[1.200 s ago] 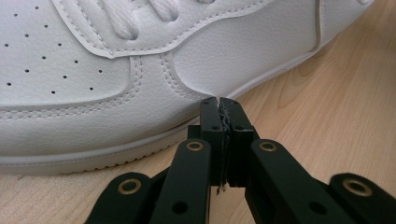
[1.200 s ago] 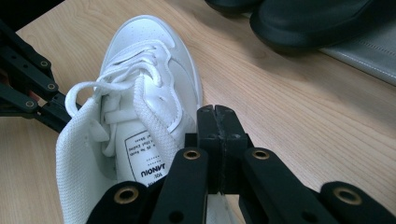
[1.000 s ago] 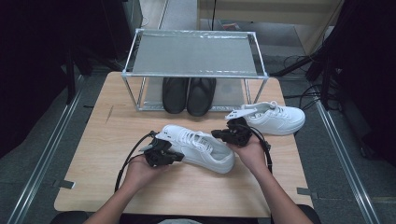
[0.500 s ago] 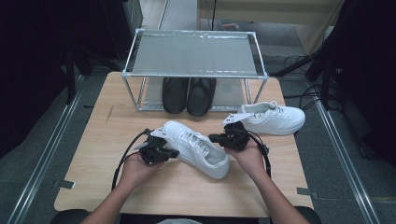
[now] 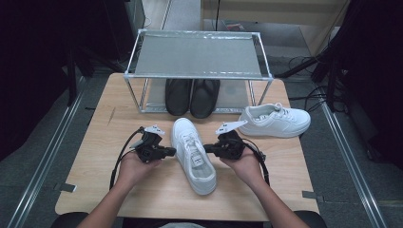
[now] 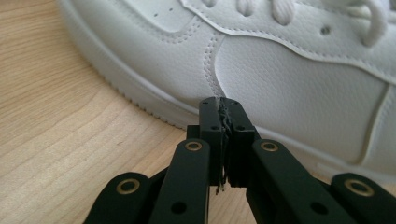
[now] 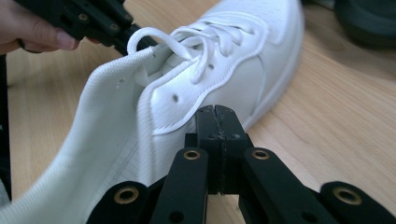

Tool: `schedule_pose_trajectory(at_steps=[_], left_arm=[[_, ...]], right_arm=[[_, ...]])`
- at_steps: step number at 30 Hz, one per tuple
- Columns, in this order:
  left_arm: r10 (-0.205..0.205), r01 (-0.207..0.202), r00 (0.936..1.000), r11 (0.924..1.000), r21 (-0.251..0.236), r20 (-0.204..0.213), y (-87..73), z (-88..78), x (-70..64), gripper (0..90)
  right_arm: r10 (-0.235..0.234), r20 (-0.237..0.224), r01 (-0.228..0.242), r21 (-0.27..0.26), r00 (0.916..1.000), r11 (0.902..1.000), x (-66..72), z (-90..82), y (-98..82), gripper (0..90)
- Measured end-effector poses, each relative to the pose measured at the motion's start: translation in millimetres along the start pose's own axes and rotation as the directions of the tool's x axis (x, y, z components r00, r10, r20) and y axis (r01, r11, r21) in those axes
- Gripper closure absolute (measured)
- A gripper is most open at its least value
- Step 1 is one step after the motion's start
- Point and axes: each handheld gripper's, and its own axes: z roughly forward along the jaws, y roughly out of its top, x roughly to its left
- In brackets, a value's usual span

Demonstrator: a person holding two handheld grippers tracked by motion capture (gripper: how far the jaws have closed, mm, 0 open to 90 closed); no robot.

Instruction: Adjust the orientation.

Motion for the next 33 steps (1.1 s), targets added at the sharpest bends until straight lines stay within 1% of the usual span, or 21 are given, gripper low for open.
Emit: schedule_pose_trajectory(at_steps=[4,6,8,11,17,20,24,25,26,28,29,31,33], left_arm=[[-0.017,0.017,0.9997,0.9998,-0.010,-0.017,1.2,-0.6,3.1,88.8],[-0.022,0.021,0.9997,0.9997,-0.011,-0.014,1.8,-0.5,5.4,88.9],[-0.026,0.026,0.9996,0.9996,-0.010,-0.006,2.4,-0.4,6.6,88.9],[-0.020,0.020,0.9997,0.9998,-0.008,-0.015,3.3,-0.6,7.4,88.9],[-0.038,0.038,0.9991,0.9992,-0.010,-0.019,6.3,-2.2,16.5,88.8],[-0.050,0.050,0.9987,0.9987,-0.014,-0.010,7.2,-2.6,22.3,88.8],[-0.040,0.040,0.9991,0.9992,-0.002,-0.014,9.6,-3.5,26.3,87.3],[-0.043,0.043,0.9991,0.9990,-0.009,-0.005,10.6,-4.7,26.6,85.4],[-0.043,0.043,0.9990,0.9987,-0.026,0.011,11.4,-7.8,27.5,83.4],[-0.051,0.052,0.9985,0.9973,-0.051,0.020,11.9,-12.5,27.8,79.6],[-0.050,0.051,0.9984,0.9975,-0.050,0.026,12.4,-15.1,28.1,78.1],[-0.042,0.043,0.9988,0.9980,-0.046,0.027,14.0,-20.7,27.4,75.2],[-0.043,0.046,0.9978,0.9970,-0.063,0.050,15.6,-27.7,26.3,73.0]], right_arm=[[-0.033,-0.016,0.034,0.005,0.9993,0.9994,8.8,5.0,1.9,90.0],[-0.038,-0.023,0.038,0.005,0.9990,0.9993,11.5,6.4,1.7,90.0],[-0.040,-0.017,0.040,0.004,0.9991,0.9992,13.4,7.7,1.7,90.0],[-0.043,-0.015,0.043,-0.003,0.9990,0.9991,14.3,10.0,1.9,90.0],[-0.032,-0.009,0.031,-0.027,0.9995,0.9991,15.1,17.1,3.4,90.0],[-0.015,-0.022,0.014,-0.049,0.9997,0.9987,13.3,21.4,3.8,90.0],[-0.014,-0.024,0.013,-0.057,0.9996,0.9983,12.0,22.4,4.5,88.7],[-0.015,-0.021,0.014,-0.055,0.9997,0.9984,11.5,21.3,4.5,88.6],[-0.010,-0.022,0.009,-0.052,0.9997,0.9986,10.7,19.6,4.6,88.2],[-0.009,-0.020,0.008,-0.047,0.9998,0.9989,8.1,15.8,4.3,87.8],[-0.010,-0.016,0.009,-0.045,0.9998,0.9990,7.3,14.6,4.0,87.2],[0.004,-0.015,-0.005,-0.054,0.9999,0.9985,4.7,11.2,3.7,85.2],[0.009,-0.008,-0.010,-0.065,0.9999,0.9978,1.6,6.6,3.6,82.8]])
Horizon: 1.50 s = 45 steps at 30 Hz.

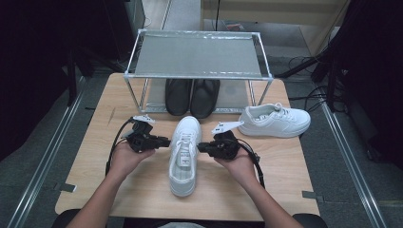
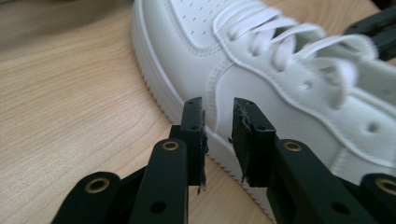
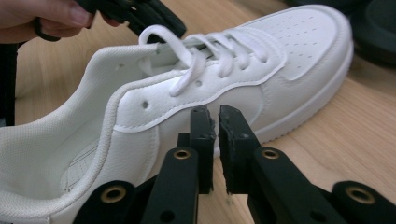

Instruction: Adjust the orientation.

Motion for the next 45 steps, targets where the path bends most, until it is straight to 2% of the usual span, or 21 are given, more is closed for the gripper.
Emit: schedule_pose_trajectory(at_steps=[5,8,10,15,18,23,29,40,45], left_arm=[[0.030,-0.031,0.9989,0.9995,0.001,0.036,1.7,-9.2,-1.9,65.0],[0.062,-0.062,0.9961,0.9980,-0.011,0.062,1.0,-12.2,-2.1,59.7],[0.090,-0.088,0.9940,0.9957,-0.027,0.063,0.4,-13.1,-1.3,56.1],[0.102,-0.101,0.9938,0.9947,-0.019,0.045,2.9,-11.6,2.1,51.6],[0.086,-0.085,0.9948,0.9962,-0.019,0.055,4.6,-9.9,4.7,49.7],[0.087,-0.087,0.9939,0.9962,-0.010,0.068,5.6,-7.0,4.4,48.2],[0.092,-0.092,0.9932,0.9957,0.002,0.071,4.8,-4.2,1.8,47.2],[0.092,-0.093,0.9932,0.9956,0.009,0.072,-0.6,-4.7,0.7,44.9],[0.080,-0.082,0.9943,0.9964,0.022,0.070,-5.7,-6.2,1.5,44.4]], right_arm=[[0.030,0.008,-0.030,0.011,0.9995,0.9995,-7.8,-8.5,-3.0,76.5],[0.044,0.018,-0.045,0.017,0.9989,0.9989,-12.6,-12.0,-5.9,73.3],[0.054,0.027,-0.054,0.014,0.9982,0.9984,-15.8,-15.1,-7.5,71.9],[0.074,0.066,-0.074,-0.006,0.9950,0.9972,-25.2,-27.4,-10.6,70.0],[0.091,0.093,-0.090,-0.020,0.9915,0.9958,-33.0,-38.4,-12.4,69.3],[0.123,0.150,-0.119,-0.036,0.9809,0.9922,-49.5,-57.8,-16.9,69.2],[0.162,0.194,-0.151,-0.071,0.9676,0.9861,-66.5,-78.0,-20.3,69.1],[0.210,0.264,-0.179,-0.137,0.9412,0.9742,-89.0,-105.9,-24.1,66.9],[0.218,0.276,-0.181,-0.155,0.9360,0.9712,-96.4,-113.0,-22.6,65.7]])
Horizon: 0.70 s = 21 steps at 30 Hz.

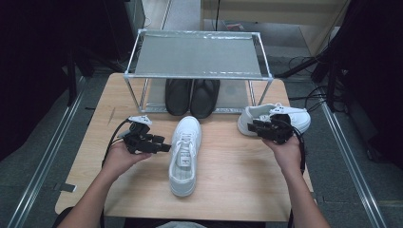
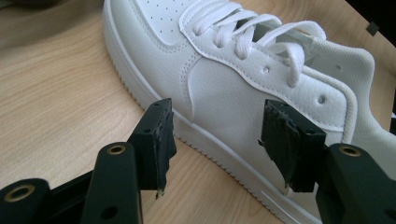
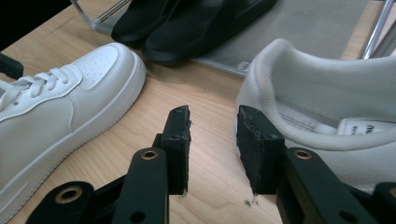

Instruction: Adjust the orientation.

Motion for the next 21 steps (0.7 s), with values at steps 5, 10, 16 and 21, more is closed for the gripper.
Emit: schedule_pose_trajectory(at_steps=[5,10,16,21], left_arm=[[-0.006,0.006,0.9999,1.0000,-0.004,-0.009,-5.6,-4.3,-1.4,44.4],[-0.015,0.015,0.9996,0.9999,-0.004,-0.022,-11.6,-8.8,0.7,44.4],[-0.036,0.035,0.9986,0.9993,-0.015,-0.038,-19.3,-15.1,0.6,44.4],[-0.051,0.050,0.9973,0.9984,-0.026,-0.053,-25.3,-20.7,0.6,44.3]], right_arm=[[0.017,0.010,-0.017,-0.013,0.9998,0.9998,-8.2,-2.0,4.6,65.8],[0.011,0.031,-0.010,-0.029,0.9995,0.9995,-14.4,-4.6,11.0,65.8],[0.039,0.034,-0.038,-0.042,0.9987,0.9984,-23.9,1.1,15.4,62.9],[0.041,0.039,-0.041,0.001,0.9984,0.9991,-27.9,15.3,19.2,61.8]])
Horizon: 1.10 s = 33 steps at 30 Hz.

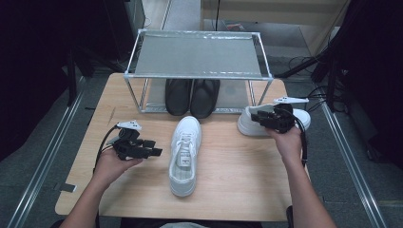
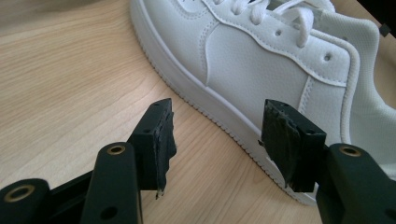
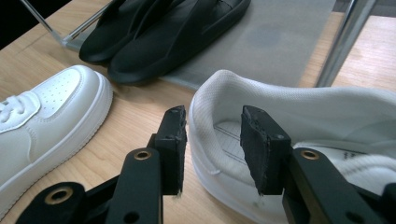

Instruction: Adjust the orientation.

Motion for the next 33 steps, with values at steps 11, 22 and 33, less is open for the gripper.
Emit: schedule_pose_trajectory(at_steps=[11,22,33], left_arm=[[-0.015,0.015,0.9997,0.9998,-0.014,-0.018,-8.5,-7.5,-1.3,44.3],[-0.012,0.012,0.9998,0.9999,-0.003,-0.015,-8.1,-4.7,-1.2,44.0],[-0.022,0.022,0.9994,0.9998,-0.001,-0.026,-8.2,-6.0,3.4,43.9]], right_arm=[[-0.004,-0.014,0.006,0.104,0.9999,0.9945,-0.6,31.9,-0.7,62.7],[-0.046,0.014,0.043,0.137,0.9989,0.9896,5.8,54.5,-6.9,64.7],[0.014,-0.029,-0.010,0.136,0.9995,0.9907,3.4,59.8,-9.5,74.5]])
